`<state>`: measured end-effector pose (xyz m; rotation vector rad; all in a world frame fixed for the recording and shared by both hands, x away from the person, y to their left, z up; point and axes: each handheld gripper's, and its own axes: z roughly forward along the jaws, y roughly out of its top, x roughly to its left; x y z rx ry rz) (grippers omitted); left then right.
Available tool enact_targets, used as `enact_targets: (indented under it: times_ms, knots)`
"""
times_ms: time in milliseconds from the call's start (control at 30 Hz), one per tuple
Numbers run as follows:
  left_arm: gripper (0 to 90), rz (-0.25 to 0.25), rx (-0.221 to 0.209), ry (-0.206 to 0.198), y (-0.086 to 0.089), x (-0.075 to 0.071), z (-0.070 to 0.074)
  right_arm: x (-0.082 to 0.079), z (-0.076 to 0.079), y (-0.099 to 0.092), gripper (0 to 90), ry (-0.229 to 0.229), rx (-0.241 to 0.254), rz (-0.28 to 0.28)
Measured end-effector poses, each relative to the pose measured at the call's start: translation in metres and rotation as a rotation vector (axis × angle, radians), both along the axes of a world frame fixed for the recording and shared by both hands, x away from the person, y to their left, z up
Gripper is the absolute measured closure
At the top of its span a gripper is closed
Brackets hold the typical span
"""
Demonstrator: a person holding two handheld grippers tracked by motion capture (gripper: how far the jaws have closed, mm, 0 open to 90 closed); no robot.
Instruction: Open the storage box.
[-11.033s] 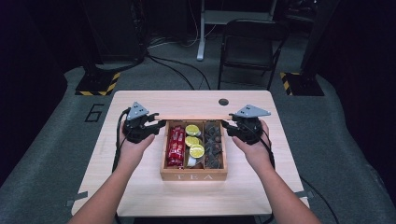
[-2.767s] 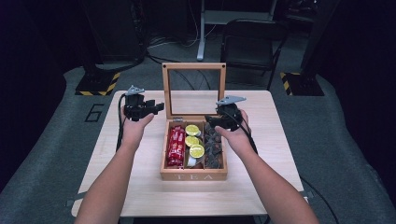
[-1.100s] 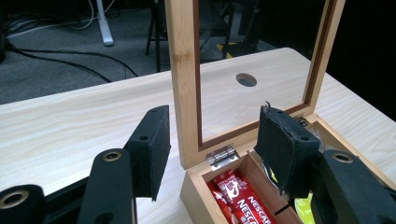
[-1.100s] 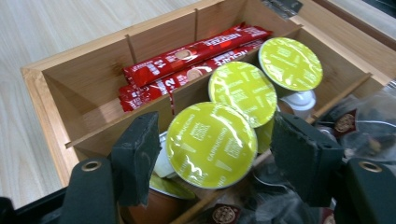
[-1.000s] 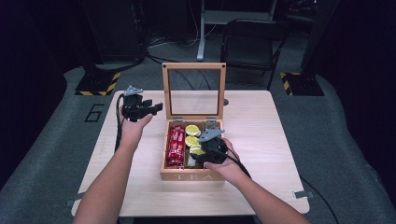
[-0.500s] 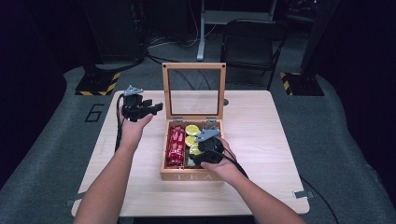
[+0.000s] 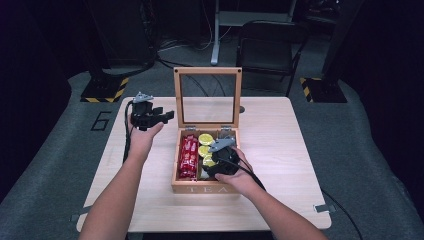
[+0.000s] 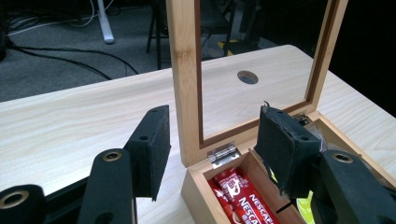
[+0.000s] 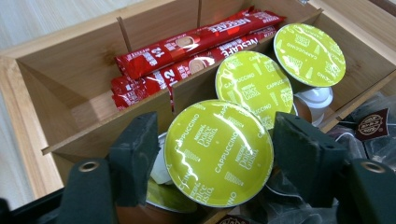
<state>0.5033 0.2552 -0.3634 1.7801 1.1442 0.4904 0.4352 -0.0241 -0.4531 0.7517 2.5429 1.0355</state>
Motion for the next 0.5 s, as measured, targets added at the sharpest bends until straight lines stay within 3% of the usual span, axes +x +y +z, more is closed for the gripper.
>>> enact_targets:
  times_ms: [267, 500]
  knots:
    - [44.4, 0.0, -0.004, -0.005, -0.0006, 0.0008, -0.0006, -0.0012, -0.0004, 0.0004, 36.8, -0.002, -0.004, -0.011]
    - [44.5, 0.003, -0.006, -0.008, 0.0, 0.0004, 0.0005, -0.0026, 0.0017, 0.0002, 36.9, -0.009, -0.004, 0.015]
